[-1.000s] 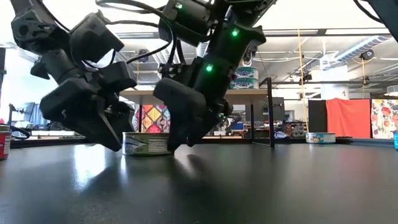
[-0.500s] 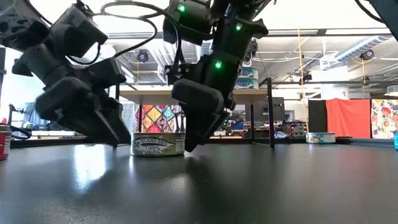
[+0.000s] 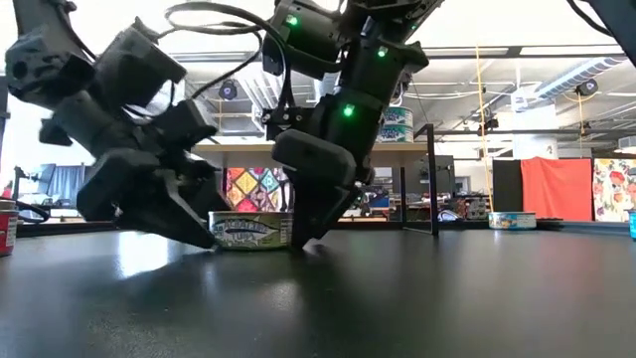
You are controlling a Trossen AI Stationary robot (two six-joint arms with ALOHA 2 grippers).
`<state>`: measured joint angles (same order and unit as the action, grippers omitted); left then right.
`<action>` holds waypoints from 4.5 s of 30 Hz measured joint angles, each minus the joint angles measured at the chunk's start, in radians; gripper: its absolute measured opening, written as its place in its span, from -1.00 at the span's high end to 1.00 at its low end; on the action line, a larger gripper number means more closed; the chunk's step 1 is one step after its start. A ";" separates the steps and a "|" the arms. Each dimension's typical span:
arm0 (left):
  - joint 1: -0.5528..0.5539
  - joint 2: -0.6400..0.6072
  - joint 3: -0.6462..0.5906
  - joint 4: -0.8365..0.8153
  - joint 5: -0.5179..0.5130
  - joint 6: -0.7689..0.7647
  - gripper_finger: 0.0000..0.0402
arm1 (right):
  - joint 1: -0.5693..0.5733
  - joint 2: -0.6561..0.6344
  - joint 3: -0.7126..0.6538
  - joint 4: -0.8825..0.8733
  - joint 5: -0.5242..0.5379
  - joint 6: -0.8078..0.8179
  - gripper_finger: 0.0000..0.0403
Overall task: Stack canned seafood by type on shelf
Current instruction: Stack the green tuna can on top of the green tuna can on the shelf
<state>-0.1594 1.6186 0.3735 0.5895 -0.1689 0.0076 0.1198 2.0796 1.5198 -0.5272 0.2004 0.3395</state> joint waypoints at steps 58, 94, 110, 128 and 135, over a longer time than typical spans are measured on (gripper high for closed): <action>0.512 -0.546 0.553 -0.781 0.059 0.089 -0.87 | -0.203 -0.154 0.690 -0.570 0.159 -0.471 0.21; 0.832 -0.067 0.948 -0.945 0.223 0.010 -0.87 | -0.643 -0.081 0.683 -0.168 -0.434 -0.612 0.96; 0.844 0.025 0.953 -0.902 0.248 0.061 -0.88 | -0.679 0.019 0.682 -0.178 -0.470 -0.594 0.95; 0.847 0.032 0.952 -0.897 0.266 0.035 -0.98 | -0.693 0.032 0.665 -0.197 -0.474 -0.611 0.95; 0.847 0.032 0.952 -0.907 0.235 0.036 -0.99 | -0.695 0.032 0.655 -0.200 -0.470 -0.609 0.95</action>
<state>0.6872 1.6505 1.3251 -0.3171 0.0662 0.0434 -0.5751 2.1117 2.1745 -0.7268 -0.2696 -0.2698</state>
